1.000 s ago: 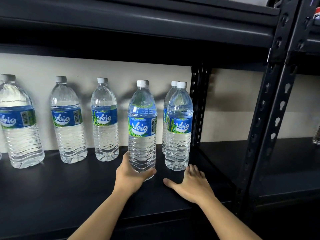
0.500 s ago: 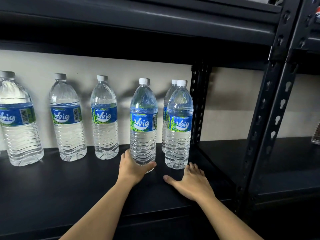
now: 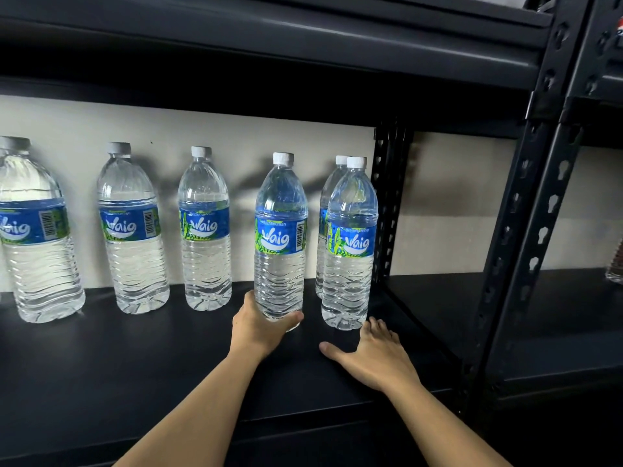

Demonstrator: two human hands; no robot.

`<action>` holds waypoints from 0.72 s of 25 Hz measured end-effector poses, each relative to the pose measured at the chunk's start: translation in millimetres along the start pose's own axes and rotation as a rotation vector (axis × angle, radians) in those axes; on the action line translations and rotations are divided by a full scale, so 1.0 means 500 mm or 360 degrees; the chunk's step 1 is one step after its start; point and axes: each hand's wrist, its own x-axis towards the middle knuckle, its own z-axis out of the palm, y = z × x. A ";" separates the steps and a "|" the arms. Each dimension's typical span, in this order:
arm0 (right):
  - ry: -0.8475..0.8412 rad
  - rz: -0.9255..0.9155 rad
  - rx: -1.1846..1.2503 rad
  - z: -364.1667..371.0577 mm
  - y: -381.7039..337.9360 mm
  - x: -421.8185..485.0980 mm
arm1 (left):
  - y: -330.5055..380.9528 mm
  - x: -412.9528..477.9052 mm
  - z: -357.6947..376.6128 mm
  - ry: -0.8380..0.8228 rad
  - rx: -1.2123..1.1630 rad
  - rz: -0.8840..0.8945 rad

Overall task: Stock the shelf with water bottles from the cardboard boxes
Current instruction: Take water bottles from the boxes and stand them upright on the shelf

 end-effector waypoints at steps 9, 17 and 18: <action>0.0008 0.0000 0.0015 0.000 0.000 0.001 | -0.011 0.008 0.007 0.0051 0.0124 0.0034; 0.0025 -0.0003 0.0012 0.002 0.000 0.001 | -0.004 0.001 0.012 0.0090 0.0206 0.0066; 0.0026 -0.0003 0.0014 0.002 -0.001 0.001 | -0.002 0.000 0.011 0.0085 0.0215 0.0072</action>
